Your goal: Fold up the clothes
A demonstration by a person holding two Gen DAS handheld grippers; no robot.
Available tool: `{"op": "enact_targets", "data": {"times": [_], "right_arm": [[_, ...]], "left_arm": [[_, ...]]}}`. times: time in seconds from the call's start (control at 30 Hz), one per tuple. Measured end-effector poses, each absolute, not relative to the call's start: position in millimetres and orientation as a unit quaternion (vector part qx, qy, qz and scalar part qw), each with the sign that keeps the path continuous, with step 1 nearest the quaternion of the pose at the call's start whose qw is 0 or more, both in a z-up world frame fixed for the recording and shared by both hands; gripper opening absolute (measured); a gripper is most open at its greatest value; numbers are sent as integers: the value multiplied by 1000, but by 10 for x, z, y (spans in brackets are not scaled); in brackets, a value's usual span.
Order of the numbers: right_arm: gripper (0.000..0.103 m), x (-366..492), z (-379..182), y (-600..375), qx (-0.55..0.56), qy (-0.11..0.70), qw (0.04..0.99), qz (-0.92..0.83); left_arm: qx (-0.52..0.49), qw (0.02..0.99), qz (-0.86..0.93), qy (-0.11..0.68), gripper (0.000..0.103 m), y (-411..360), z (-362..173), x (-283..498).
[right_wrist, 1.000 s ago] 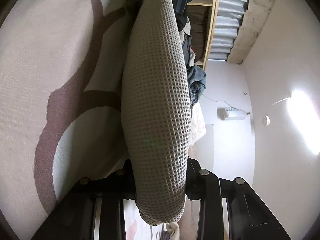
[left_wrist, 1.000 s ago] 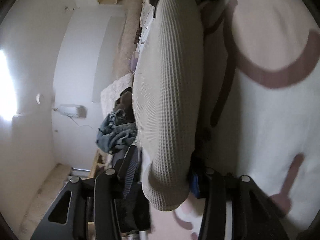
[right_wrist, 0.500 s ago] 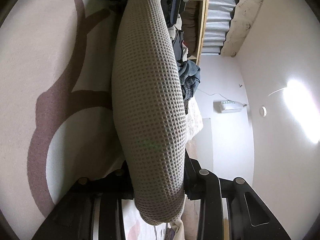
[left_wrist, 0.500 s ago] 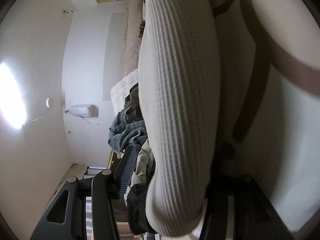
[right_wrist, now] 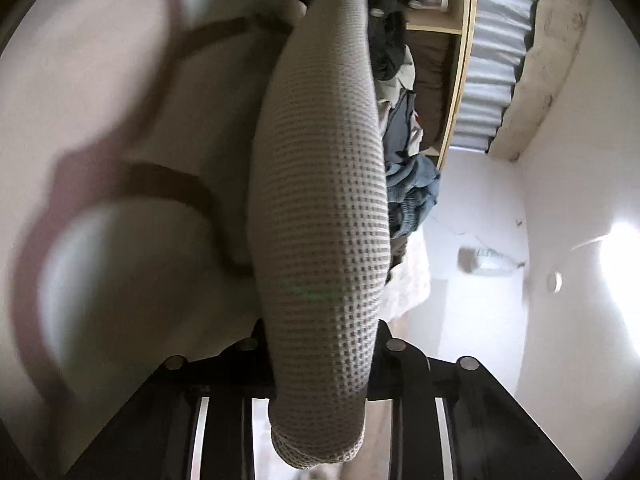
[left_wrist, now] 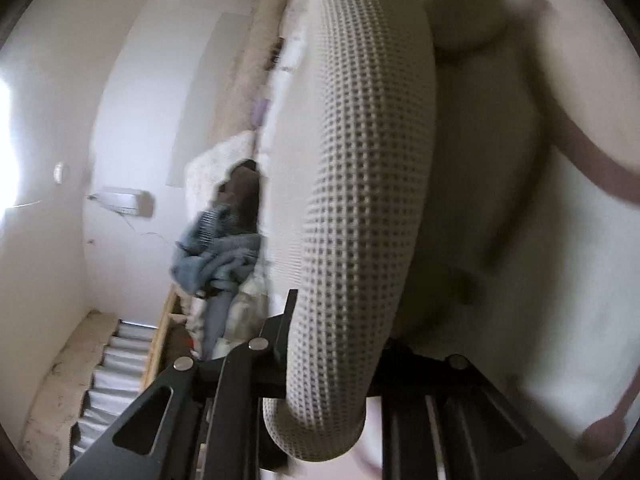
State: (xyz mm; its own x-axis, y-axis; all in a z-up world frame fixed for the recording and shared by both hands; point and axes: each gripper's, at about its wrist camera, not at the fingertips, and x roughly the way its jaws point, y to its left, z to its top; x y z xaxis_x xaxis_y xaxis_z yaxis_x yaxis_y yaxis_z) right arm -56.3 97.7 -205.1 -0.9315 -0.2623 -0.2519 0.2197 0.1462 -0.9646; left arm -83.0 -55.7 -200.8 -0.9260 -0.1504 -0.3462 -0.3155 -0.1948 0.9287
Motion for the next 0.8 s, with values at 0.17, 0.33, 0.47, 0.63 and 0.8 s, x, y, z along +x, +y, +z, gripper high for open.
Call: {"op": "enact_targets", "data": {"times": [0.17, 0.33, 0.47, 0.63, 0.8], "right_arm": [[22, -1021, -1423, 1094, -32, 751, 127, -647], [22, -1551, -584, 1587, -24, 758, 40, -651], [22, -1793, -65, 2238, -15, 776, -26, -630], [22, -2046, 288, 3139, 19, 795, -102, -598], [22, -2306, 370, 4015, 80, 788, -149, -592]], "left_arm": [[-140, 18, 782, 607, 17, -407, -1200, -1392], [-107, 26, 849, 517, 17, 58, -204, -1976], [-82, 66, 879, 466, 17, 670, 363, -2364], [-59, 117, 890, 436, 17, 1657, 689, -2769], [-80, 166, 902, 390, 17, 2652, 784, -3132]]}}
